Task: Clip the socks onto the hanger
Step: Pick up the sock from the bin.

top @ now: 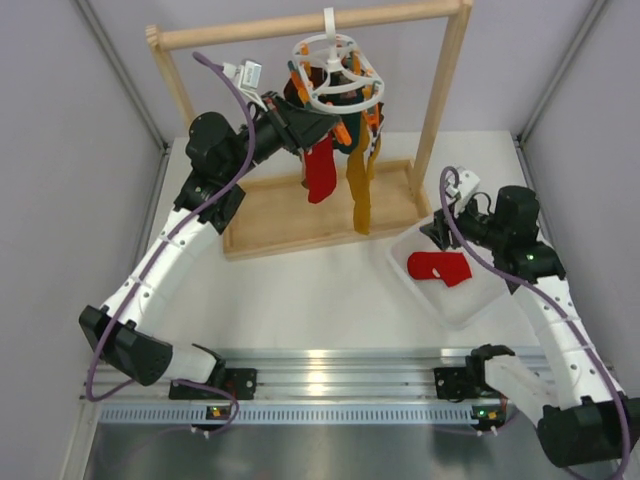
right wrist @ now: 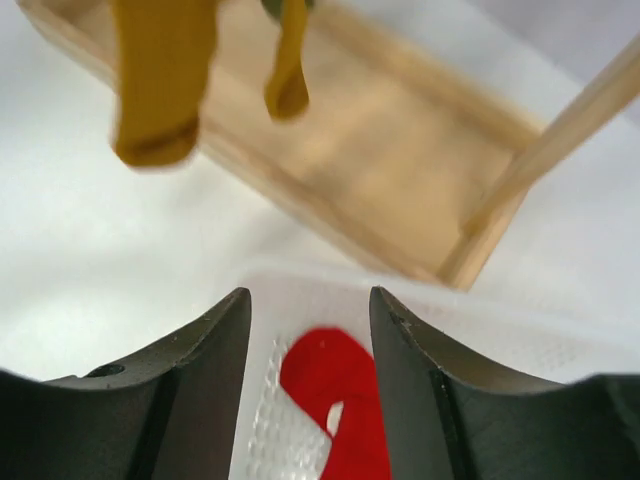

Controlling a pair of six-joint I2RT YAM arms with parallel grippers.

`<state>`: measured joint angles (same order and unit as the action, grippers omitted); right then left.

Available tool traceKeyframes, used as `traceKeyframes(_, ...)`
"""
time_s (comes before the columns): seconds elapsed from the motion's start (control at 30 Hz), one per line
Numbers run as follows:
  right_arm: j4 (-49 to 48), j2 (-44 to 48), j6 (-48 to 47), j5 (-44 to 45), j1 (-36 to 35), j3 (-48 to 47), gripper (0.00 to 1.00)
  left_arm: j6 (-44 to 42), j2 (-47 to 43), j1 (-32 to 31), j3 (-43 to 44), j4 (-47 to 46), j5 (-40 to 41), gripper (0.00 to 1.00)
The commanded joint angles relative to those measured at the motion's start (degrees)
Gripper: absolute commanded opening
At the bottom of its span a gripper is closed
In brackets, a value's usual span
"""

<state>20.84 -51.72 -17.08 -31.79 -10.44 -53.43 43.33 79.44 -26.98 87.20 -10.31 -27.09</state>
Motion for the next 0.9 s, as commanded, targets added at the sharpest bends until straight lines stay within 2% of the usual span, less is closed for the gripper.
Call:
traceKeyframes(0.0,12.0,-2.8,-11.3,-5.7,7.5,2.4,0.5,-0.7,1.4,0.5,0.9,-2.3,1.3,0.0)
traceKeyframes(0.1,16.2,-6.4,-20.0,-6.2,9.9,3.7,0.48,-0.7,1.5,0.5,1.0,-2.3,1.3,0.0)
traceKeyframes(0.13,18.0,-7.0,-25.7,-5.5,12.0,4.8,0.47,-0.7,1.5,0.5,1.0,-2.3,1.3,0.0)
traceKeyframes(0.23,17.2,-9.5,-33.0,-2.9,12.4,6.1,0.46,-0.5,1.5,0.5,0.7,-2.3,1.1,0.0)
traceKeyframes(0.33,16.8,-13.4,-34.5,-2.0,12.5,4.9,0.45,-0.6,1.7,0.5,0.7,-2.3,0.9,0.0)
traceKeyframes(0.43,20.8,-16.7,-39.9,-2.4,12.6,4.1,0.45,-1.1,1.7,0.6,1.1,-1.8,0.9,0.0)
traceKeyframes(0.57,27.7,-19.3,-52.0,-1.9,14.2,4.6,0.51,-1.0,1.9,0.6,1.2,-1.5,0.8,0.0)
traceKeyframes(0.6,29.3,-19.3,-54.7,-1.8,15.0,5.1,0.55,-1.0,1.9,0.7,1.1,-1.5,0.8,0.0)
traceKeyframes(0.7,29.3,-19.1,-63.6,-1.2,15.6,6.9,0.62,-0.8,2.1,0.6,1.0,-1.6,0.8,0.0)
traceKeyframes(0.77,28.4,-19.6,-65.3,-0.6,15.5,7.8,0.66,-0.7,2.1,0.6,1.0,-1.6,0.9,0.0)
traceKeyframes(0.87,27.3,-21.1,-69.0,0.4,15.5,8.3,0.65,-0.6,2.2,0.6,1.0,-1.4,0.8,0.0)
